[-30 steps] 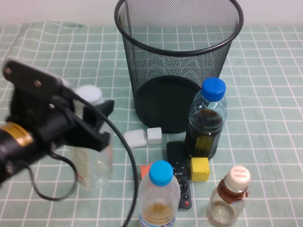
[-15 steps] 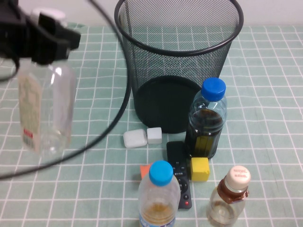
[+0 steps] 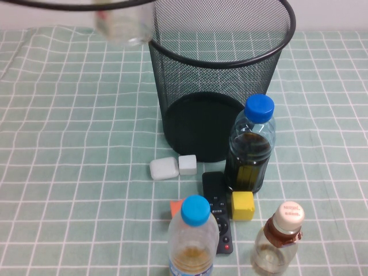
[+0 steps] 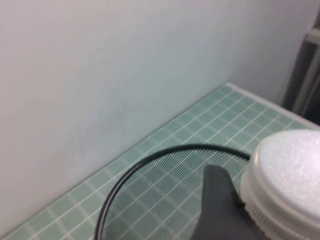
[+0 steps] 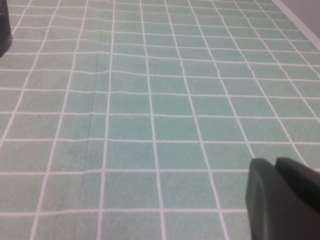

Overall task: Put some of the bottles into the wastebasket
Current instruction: Place the bottle in the trash can

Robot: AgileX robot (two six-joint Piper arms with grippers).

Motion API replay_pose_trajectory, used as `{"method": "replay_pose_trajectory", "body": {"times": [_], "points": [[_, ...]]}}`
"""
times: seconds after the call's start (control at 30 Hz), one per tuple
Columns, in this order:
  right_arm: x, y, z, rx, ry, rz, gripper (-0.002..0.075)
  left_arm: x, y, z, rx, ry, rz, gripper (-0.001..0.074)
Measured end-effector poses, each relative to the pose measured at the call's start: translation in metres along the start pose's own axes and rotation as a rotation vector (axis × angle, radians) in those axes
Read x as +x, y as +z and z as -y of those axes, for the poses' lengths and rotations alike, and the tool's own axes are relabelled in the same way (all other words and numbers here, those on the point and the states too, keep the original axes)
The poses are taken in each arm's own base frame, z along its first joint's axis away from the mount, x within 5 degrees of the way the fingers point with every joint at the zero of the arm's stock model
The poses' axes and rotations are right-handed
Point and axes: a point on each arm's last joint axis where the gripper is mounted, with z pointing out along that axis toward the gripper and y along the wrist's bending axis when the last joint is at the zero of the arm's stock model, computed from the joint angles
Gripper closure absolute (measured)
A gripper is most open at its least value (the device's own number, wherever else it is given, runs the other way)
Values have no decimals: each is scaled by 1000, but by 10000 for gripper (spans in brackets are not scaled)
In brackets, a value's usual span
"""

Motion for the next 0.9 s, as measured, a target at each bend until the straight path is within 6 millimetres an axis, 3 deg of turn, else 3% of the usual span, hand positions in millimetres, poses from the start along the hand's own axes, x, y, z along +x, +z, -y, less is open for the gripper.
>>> {"method": "replay_pose_trajectory", "body": {"times": [0.17, 0.33, 0.67, 0.9], "points": [[0, 0, 0, 0, 0, 0, 734, 3, 60, -10, 144, -10, 71, 404], [0, 0, 0, 0, 0, 0, 734, 21, 115, -26, 186, -33, 135, 404], [0, 0, 0, 0, 0, 0, 734, 78, 192, -39, 203, -43, 57, 404], [0, 0, 0, 0, 0, 0, 734, 115, 228, -37, 201, -13, -57, 404]]}}
